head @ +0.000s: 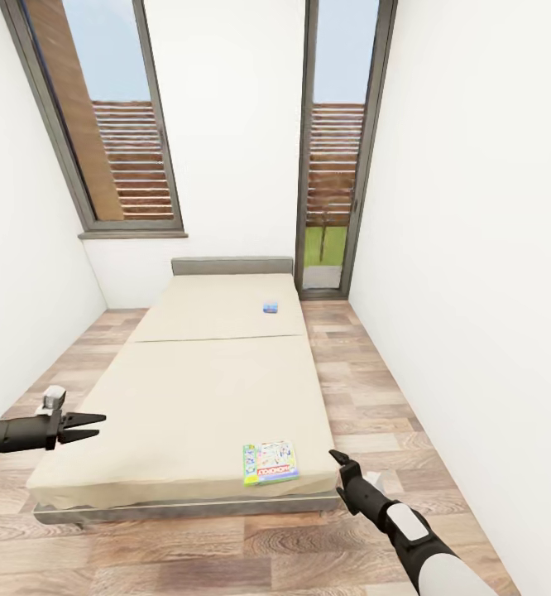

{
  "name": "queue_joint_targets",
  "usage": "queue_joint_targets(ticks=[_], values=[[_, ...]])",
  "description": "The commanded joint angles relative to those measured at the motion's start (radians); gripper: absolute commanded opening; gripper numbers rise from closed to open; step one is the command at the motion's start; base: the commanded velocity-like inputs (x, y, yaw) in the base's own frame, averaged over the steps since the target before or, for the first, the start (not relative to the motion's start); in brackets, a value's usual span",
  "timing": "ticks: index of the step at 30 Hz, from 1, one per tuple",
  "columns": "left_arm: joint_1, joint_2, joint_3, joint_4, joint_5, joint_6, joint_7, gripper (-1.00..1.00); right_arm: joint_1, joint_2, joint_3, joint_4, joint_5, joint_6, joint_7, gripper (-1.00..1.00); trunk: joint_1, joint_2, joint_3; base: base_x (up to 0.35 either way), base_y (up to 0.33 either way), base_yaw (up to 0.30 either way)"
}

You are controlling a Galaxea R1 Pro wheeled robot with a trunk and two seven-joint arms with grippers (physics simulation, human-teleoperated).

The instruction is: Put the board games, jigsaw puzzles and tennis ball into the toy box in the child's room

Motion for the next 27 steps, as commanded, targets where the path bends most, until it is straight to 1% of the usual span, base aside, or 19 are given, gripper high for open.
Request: queue_joint_targets(ticks=[1, 7, 24, 27], values=[[-0.001, 0.0, 0.007, 0.0, -0.009, 0.011, -0.006, 1.0, -0.001, 0.002, -0.006, -0.001, -0.003, 0.004, 0.0, 1.0, 0.004, -0.008, -0.005, 0.0, 0.0, 0.0], [-0.001, -0.002, 0.009, 0.0, -0.007, 0.013, -0.006, 1.0, -0.001, 0.019, -0.006, 0.001, -0.004, -0.011, 0.0, 1.0, 0.027, -0.05, -0.023, 0.0, 0.0, 0.0], [-0.001, -0.002, 0.009, 0.001, -0.006, 0.013, -0.006, 1.0, -0.001, 0.022, -0.009, 0.001, -0.011, -0.014, -0.003, 1.0, 0.092, -0.169, -0.077, 0.0, 0.0, 0.0], [-0.001, -0.002, 0.009, 0.001, -0.006, 0.014, -0.006, 1.0, -0.001, 0.027, -0.009, 0.001, -0.013, -0.02, -0.004, 1.0, 0.104, -0.19, -0.086, 0.0, 0.0, 0.0]])
